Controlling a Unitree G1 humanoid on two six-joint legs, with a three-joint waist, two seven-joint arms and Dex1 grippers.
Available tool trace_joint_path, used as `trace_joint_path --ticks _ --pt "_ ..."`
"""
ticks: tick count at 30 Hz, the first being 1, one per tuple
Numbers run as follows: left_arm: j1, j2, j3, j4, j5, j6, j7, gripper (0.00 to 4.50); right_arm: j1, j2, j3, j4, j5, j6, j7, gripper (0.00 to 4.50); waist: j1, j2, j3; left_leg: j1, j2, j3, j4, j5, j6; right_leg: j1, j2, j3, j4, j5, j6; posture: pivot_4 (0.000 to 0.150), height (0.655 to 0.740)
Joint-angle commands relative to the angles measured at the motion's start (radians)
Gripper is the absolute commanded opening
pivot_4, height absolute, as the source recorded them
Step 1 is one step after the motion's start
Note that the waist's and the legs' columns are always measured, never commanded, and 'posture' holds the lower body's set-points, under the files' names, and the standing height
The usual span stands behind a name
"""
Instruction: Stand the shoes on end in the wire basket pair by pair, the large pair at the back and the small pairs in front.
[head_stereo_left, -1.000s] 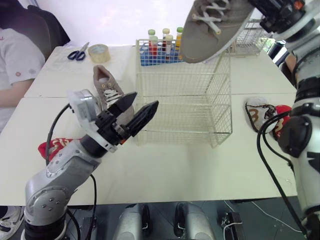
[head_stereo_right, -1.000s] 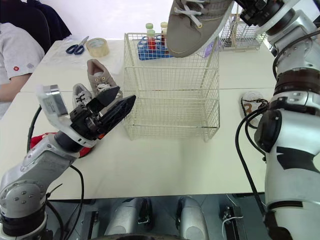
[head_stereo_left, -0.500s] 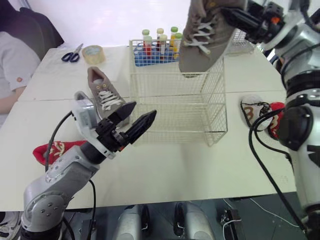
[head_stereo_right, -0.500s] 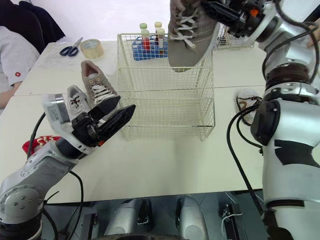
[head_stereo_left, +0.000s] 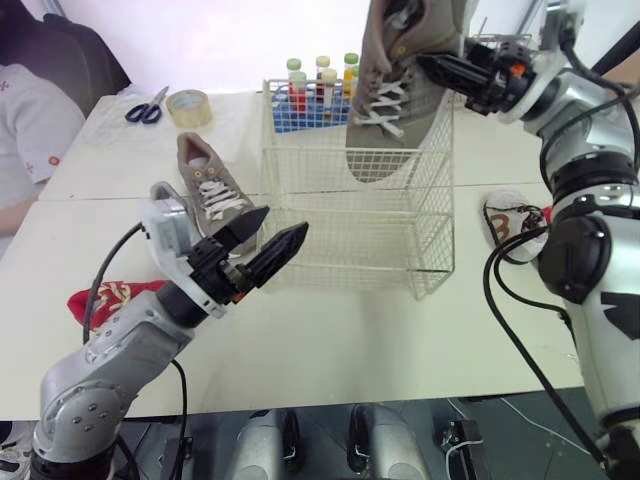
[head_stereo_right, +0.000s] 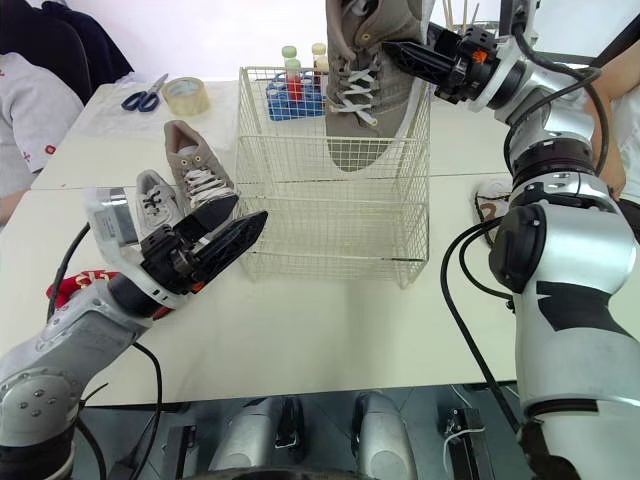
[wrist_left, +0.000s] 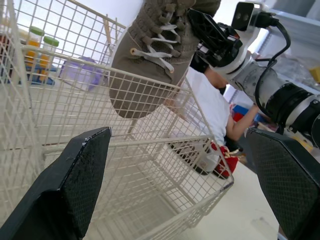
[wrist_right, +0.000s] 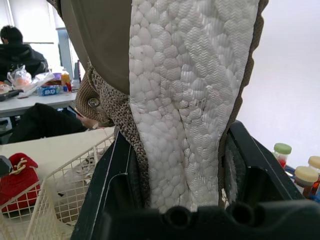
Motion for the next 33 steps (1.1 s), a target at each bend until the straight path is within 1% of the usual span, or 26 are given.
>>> trace_joint_path --ticks 1,2,11,16,23,25,31,33 --pt "0.001 0.007 0.026 -0.019 -0.017 -0.021 0.011 4.5 0.006 0.006 -0.01 -0.015 -0.01 -0.009 -0.002 4.17 0.0 0.0 0.0 0.0 0.0 0.0 0.0 0.0 0.0 0.0 0.0 0.0 0.0 0.0 0.0 0.15 0.74" --pt "0.001 0.007 0.023 -0.02 -0.016 -0.021 0.014 4.5 0.01 0.006 -0.014 -0.017 -0.013 -0.015 -0.014 4.45 0.0 0.0 0.0 0.0 0.0 0.0 0.0 0.0 0.0 0.0 0.0 0.0 0.0 0.0 0.0 0.15 0.74" --pt "-0.011 -0.004 0.002 0.001 0.001 -0.023 0.004 4.5 0.016 -0.044 -0.046 -0.051 -0.01 -0.092 -0.075 4.45 0.004 0.001 0.0 0.0 0.0 0.0 0.0 0.0 0.0 0.0 0.0 0.0 0.0 0.0 0.0 0.15 0.74" --pt "-0.02 -0.015 -0.023 0.017 0.013 -0.018 -0.008 4.5 0.03 -0.09 -0.053 -0.098 0.016 -0.048 0.001 4.45 0.005 0.001 0.001 -0.001 -0.001 0.0 0.0 0.0 0.0 0.0 0.0 0.0 0.0 0.0 0.0 0.15 0.74" --pt "-0.061 -0.038 -0.052 0.077 0.042 -0.009 -0.042 4.5 0.13 -0.113 -0.008 -0.18 -0.003 0.052 0.06 4.45 0.005 0.001 0.0 0.0 -0.001 0.0 0.0 0.0 0.0 0.0 0.0 -0.001 0.0 0.0 0.0 0.15 0.74" --pt "-0.07 -0.041 -0.058 0.098 0.05 -0.008 -0.054 4.5 0.157 -0.112 0.027 -0.184 -0.033 0.064 0.068 4.45 0.004 0.001 0.0 0.0 -0.001 0.0 0.0 0.0 0.0 0.0 0.0 -0.001 0.0 0.0 0.0 0.15 0.74" --pt "-0.081 -0.05 -0.062 0.118 0.064 0.002 -0.067 4.5 0.182 -0.118 0.101 -0.165 -0.11 0.009 0.047 4.45 0.001 0.001 0.0 0.001 0.0 0.0 0.0 0.0 -0.001 0.0 0.0 -0.001 0.0 0.0 0.0 0.15 0.74" --pt "-0.081 -0.053 -0.061 0.12 0.066 0.005 -0.07 4.5 0.171 -0.124 0.098 -0.162 -0.107 -0.007 0.041 4.45 0.001 0.001 0.0 0.001 0.0 0.0 0.0 0.001 -0.001 0.0 0.001 -0.001 0.001 0.0 0.0 0.15 0.74"
